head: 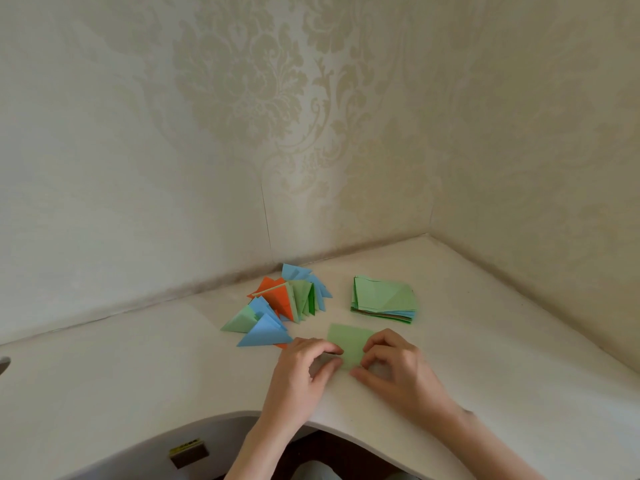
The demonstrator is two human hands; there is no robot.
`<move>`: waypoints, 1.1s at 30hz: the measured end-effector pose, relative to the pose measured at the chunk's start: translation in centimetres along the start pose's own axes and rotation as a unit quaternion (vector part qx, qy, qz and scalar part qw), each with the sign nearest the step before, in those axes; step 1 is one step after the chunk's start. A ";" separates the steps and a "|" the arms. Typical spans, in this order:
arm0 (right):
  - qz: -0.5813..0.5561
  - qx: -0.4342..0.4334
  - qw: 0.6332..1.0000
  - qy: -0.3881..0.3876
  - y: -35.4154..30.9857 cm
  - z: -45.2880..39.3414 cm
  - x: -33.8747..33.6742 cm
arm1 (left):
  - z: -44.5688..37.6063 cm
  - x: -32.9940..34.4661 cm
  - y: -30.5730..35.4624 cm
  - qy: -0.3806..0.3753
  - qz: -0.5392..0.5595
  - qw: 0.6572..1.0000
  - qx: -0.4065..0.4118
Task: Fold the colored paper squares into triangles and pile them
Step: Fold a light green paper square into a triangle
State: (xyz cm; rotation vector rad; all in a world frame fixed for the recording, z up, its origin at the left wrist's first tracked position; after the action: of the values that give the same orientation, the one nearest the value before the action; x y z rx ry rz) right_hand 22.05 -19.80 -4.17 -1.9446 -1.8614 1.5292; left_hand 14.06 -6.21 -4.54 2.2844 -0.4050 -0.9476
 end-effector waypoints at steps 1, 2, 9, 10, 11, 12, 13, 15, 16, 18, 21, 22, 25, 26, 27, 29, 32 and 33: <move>0.008 0.003 1.000 0.013 0.1 -0.1 0.1 | 0.0 -0.1 -0.1 0.006 0.000 1.000 -0.009; 0.016 0.006 1.000 0.022 0.2 -0.2 0.2 | 0.0 -0.2 -0.2 0.012 -0.004 1.000 -0.015; 0.041 0.025 0.997 0.055 0.3 -0.8 0.7 | -0.1 0.1 0.8 0.048 -0.074 0.996 0.005; 0.035 0.028 0.997 0.055 0.3 -0.9 0.7 | -0.1 0.2 0.8 0.049 -0.075 0.996 0.002; 0.029 0.032 0.998 0.054 0.4 -0.9 0.7 | -0.1 0.2 0.7 0.048 -0.070 0.996 -0.004; 0.023 0.038 0.998 0.050 0.5 -0.9 0.7 | -0.1 0.2 0.6 0.047 -0.063 0.997 -0.009; 0.018 0.043 0.998 0.045 0.6 -0.9 0.7 | -0.2 0.1 0.5 0.046 -0.054 0.997 -0.014; 0.016 0.047 0.998 0.031 0.7 -0.9 1.0 | -0.3 0.0 0.3 0.045 -0.028 0.998 -0.033; 0.015 0.049 0.998 0.023 0.7 -1.0 1.1 | -0.3 0.0 0.1 0.045 -0.014 0.998 -0.042; 0.012 0.056 0.998 0.006 0.9 -1.2 1.3 | -0.4 -0.1 -0.1 0.044 0.000 0.998 -0.049; 0.003 0.066 0.998 -0.022 1.3 -1.1 1.4 | -0.3 -0.2 -0.5 0.033 0.003 0.998 -0.056; -0.002 0.068 0.997 -0.027 1.4 -1.0 1.4 | -0.4 -0.2 -0.5 0.029 0.004 0.998 -0.058; -0.016 0.069 0.997 -0.037 1.3 -0.9 1.2 | -0.4 0.0 -0.6 0.014 0.007 0.998 -0.064; -0.019 0.069 0.996 -0.044 1.3 -0.9 1.1 | -0.5 0.2 -0.6 0.008 0.009 0.998 -0.066; -0.022 0.070 0.996 -0.054 1.4 -0.8 1.0 | -0.5 0.4 -0.6 0.003 0.010 0.998 -0.066; -0.024 0.064 0.995 -0.074 1.3 -0.6 0.5 | -0.5 0.7 -0.7 -0.006 -0.002 0.998 -0.056; 0.015 0.005 1.000 -0.019 0.7 -1.1 -1.4 | -0.7 1.1 -0.4 -0.026 -0.040 0.999 -0.012; 0.036 -0.016 0.999 -0.001 0.7 -1.3 -1.8 | -0.9 1.0 -0.1 -0.027 -0.056 0.998 0.011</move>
State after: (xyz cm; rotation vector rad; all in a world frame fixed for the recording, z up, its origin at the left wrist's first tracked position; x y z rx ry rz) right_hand 23.76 -20.63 -2.85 -2.0465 -1.8484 1.5288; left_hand 15.40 -6.29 -4.68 2.3262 -0.3151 -1.0657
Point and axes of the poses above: each hand's wrist, its own z-axis away from the middle knuckle, its own x-axis out of the palm, y = z × x, the point moved 10 cm from there along -z, towards the middle knuckle, and after that the axes turned 10 degrees about y, right-handed, at the moved point
